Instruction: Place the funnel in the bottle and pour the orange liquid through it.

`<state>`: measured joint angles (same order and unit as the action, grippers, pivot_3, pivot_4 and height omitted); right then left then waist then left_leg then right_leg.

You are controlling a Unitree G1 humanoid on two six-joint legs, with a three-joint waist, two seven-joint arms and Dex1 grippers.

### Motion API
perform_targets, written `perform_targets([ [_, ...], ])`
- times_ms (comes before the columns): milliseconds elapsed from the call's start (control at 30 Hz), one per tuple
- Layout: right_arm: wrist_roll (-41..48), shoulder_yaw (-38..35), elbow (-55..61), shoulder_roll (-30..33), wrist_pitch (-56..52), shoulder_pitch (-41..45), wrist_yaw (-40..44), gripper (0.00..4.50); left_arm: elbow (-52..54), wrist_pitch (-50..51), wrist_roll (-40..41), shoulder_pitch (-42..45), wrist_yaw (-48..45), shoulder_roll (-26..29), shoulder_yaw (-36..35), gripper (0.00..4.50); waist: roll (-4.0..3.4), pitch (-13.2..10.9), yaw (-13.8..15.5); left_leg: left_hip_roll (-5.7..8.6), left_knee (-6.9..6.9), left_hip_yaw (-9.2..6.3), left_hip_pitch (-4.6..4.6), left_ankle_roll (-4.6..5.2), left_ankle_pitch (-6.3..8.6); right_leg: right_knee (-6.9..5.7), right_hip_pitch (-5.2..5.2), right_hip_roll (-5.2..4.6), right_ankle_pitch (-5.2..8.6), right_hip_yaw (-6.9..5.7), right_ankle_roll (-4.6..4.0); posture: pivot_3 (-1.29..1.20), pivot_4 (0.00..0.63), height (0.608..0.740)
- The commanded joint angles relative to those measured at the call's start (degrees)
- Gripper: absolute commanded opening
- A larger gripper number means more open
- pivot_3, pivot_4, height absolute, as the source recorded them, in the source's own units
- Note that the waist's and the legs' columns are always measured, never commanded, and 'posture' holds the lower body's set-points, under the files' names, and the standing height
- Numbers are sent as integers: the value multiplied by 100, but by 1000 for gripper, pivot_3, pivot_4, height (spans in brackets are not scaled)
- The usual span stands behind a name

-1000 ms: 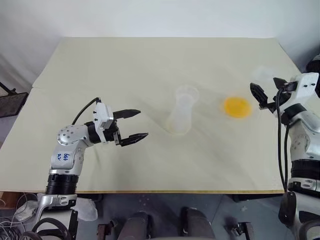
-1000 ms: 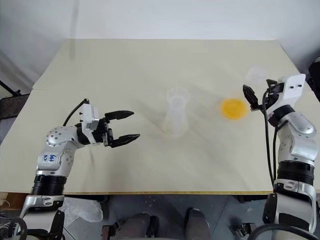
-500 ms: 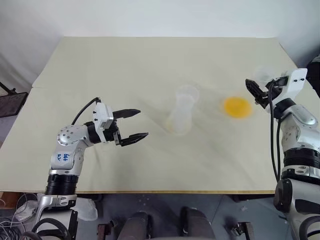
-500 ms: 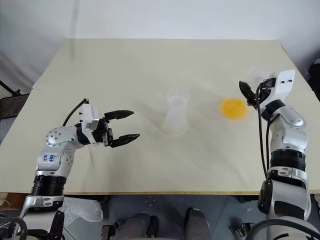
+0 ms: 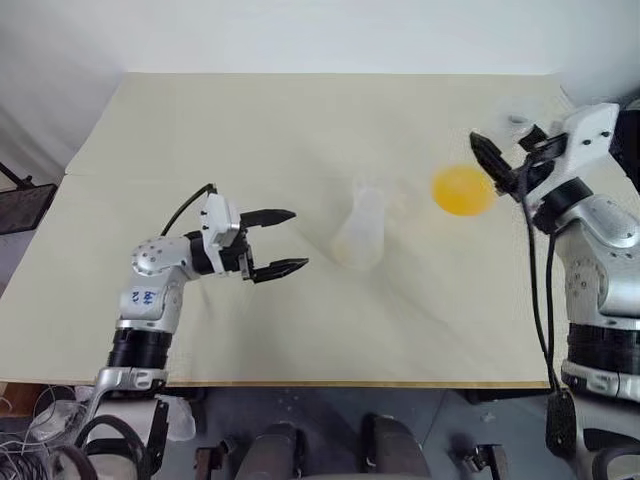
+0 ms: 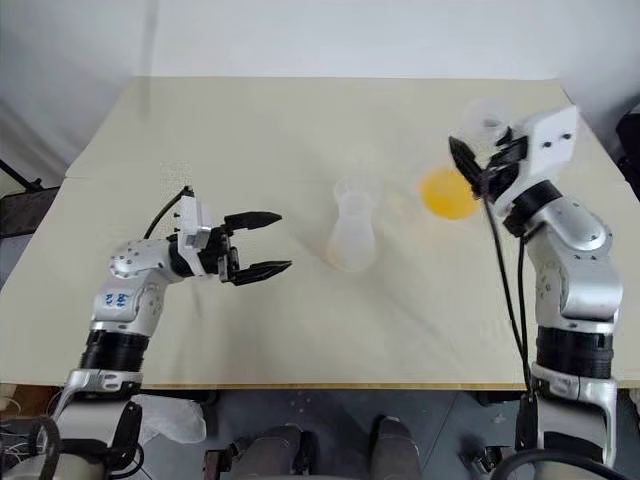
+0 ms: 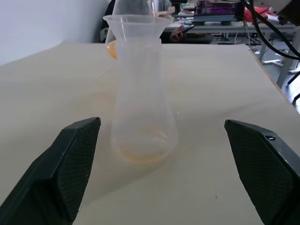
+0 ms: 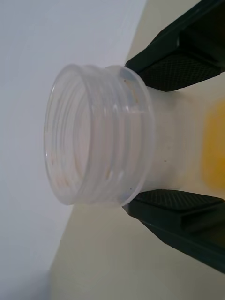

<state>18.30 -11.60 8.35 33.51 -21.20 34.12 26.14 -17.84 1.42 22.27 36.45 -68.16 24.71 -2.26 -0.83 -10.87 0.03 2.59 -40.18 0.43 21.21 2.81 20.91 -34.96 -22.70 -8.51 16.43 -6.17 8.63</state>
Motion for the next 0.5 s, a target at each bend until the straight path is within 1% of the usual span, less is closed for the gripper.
perform_targets([
  [33,-692,239,816,40,-45,19,-590,2465,-518,-346,-5,409,-212,-105,8,4500,0,0,9,1,0,0,0,0,0,-1,0,0,0,0,0,0,150,740],
  [200,-1622,709,1261,225,-157,-79,-876,2465,-1110,-558,-6,759,-440,-195,31,4500,1,0,2,4,4,1,0,0,0,0,-2,0,0,-1,0,0,150,740],
  [367,-3036,1421,1458,555,85,-126,-1071,2465,-1539,-229,-57,1022,-801,-131,175,4500,1,0,-14,5,8,6,5,1,0,-2,-10,0,0,-1,0,0,150,740],
  [433,-3373,1574,1423,626,171,-124,-1080,2465,-1623,-240,-89,1078,-841,-146,185,4500,1,0,-14,5,9,7,5,1,0,-1,-10,0,0,-1,0,0,150,740],
  [500,-3575,1657,1387,546,169,-89,-1106,2465,-1690,-295,-114,1129,-837,-179,174,4500,1,0,-13,4,8,7,5,1,0,-1,-10,0,0,-1,0,0,150,740],
])
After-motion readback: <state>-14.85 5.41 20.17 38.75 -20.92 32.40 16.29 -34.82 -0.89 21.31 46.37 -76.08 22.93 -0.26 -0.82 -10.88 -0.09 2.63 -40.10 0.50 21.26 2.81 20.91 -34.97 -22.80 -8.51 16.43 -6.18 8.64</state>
